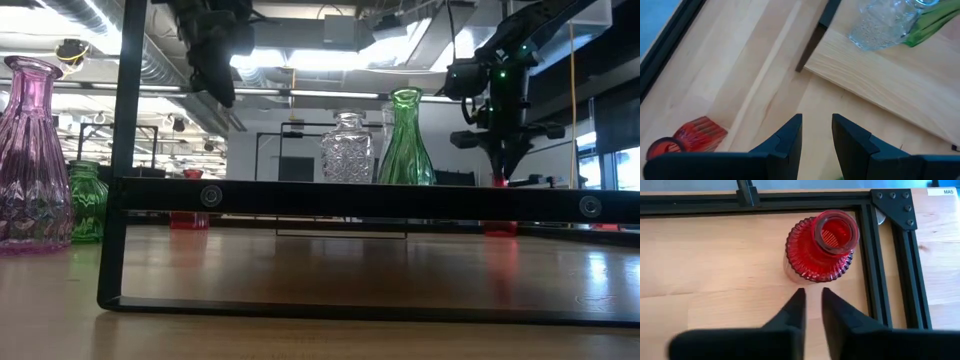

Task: Sort vases onto shelf
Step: Put the top right red vase on the shelf

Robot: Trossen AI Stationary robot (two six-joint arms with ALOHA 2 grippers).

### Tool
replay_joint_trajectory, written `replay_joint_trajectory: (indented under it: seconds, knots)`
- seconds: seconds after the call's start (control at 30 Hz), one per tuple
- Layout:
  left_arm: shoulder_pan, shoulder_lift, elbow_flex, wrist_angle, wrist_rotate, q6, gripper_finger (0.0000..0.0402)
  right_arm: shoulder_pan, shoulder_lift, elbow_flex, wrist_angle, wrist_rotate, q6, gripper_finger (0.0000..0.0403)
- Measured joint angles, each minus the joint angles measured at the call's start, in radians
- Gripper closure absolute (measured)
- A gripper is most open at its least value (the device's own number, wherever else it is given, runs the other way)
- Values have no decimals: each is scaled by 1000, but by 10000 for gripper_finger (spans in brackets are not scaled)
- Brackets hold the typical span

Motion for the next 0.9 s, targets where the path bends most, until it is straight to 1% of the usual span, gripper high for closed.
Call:
replay_joint_trajectory:
  seconds: [0.17, 0.3, 0.37, 0.43, 0.5, 0.6, 0.73, 0.9]
  knots:
    - [-21, 0, 0, 1, 0, -7, 301, 0, 0, 0, -8, -6, 23, 255]
    - [-34, 0, 0, 1, 0, -9, 301, 0, 0, 0, 2, 15, 33, 176]
    - [-38, 0, 0, 1, 1, -10, 301, -3, 0, 0, 24, 46, 30, 145]
    - [-43, 0, 0, 1, 1, -11, 301, -24, 0, 0, 57, 53, 23, 125]
    - [-46, 0, 0, 1, 0, -15, 301, -52, 4, 0, 89, 48, 4, 116]
    - [-47, 0, 0, 2, 1, -25, 301, -93, 26, 0, 112, 25, -3, 120]
    - [-47, 0, 0, 2, 1, -27, 301, -129, 44, 0, 133, -18, -24, 144]
    - [-47, 0, 0, 2, 1, -33, 301, -132, 47, 0, 163, -4, -35, 185]
